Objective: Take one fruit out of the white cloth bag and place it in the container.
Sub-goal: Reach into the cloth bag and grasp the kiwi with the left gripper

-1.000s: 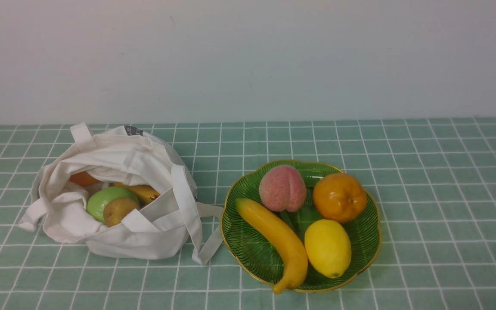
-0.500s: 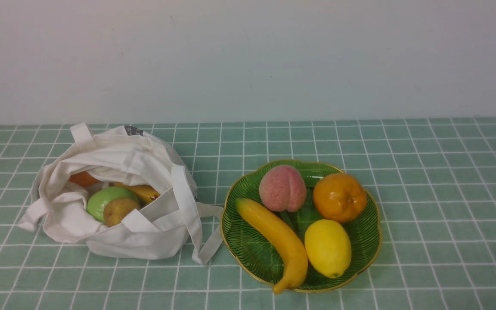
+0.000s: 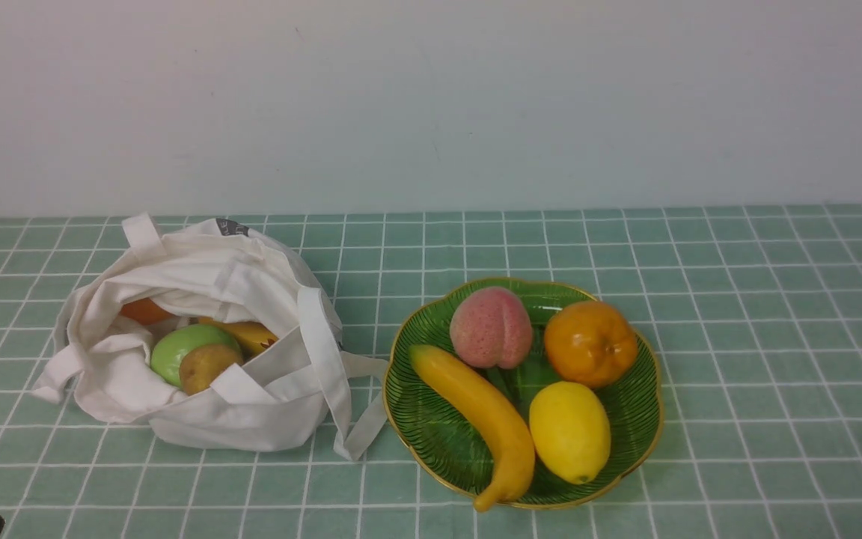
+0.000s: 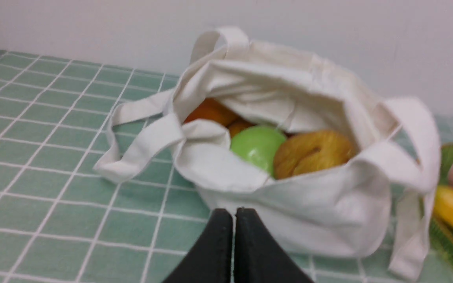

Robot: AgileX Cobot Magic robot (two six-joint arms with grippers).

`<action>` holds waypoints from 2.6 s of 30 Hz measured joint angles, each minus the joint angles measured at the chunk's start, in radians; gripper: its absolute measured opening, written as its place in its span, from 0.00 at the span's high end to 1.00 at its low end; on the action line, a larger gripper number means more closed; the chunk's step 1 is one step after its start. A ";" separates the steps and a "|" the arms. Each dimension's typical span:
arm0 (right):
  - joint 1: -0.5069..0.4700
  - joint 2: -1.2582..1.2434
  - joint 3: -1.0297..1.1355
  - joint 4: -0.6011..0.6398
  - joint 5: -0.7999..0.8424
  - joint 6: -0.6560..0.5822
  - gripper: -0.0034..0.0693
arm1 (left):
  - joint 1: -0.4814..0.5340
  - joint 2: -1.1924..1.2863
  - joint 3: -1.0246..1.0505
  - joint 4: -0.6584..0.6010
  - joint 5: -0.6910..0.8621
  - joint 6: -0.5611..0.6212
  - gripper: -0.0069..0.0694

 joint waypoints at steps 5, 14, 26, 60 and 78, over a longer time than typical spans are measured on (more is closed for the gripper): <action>0.000 0.000 0.000 0.000 0.000 0.000 0.97 | 0.000 0.000 0.000 -0.103 -0.100 -0.011 0.92; 0.000 0.000 0.000 0.000 0.000 0.000 0.97 | 0.001 0.000 0.000 -0.389 -0.413 -0.213 0.92; 0.000 0.000 0.000 0.000 0.000 0.000 0.97 | 0.001 0.118 -0.389 -0.187 -0.075 -0.234 0.92; 0.000 0.000 0.000 0.000 0.000 0.000 0.97 | -0.123 1.512 -1.099 -0.076 0.517 0.397 0.70; 0.000 0.000 0.000 0.000 0.000 0.000 0.97 | -0.126 1.698 -1.103 -0.077 0.529 0.389 0.16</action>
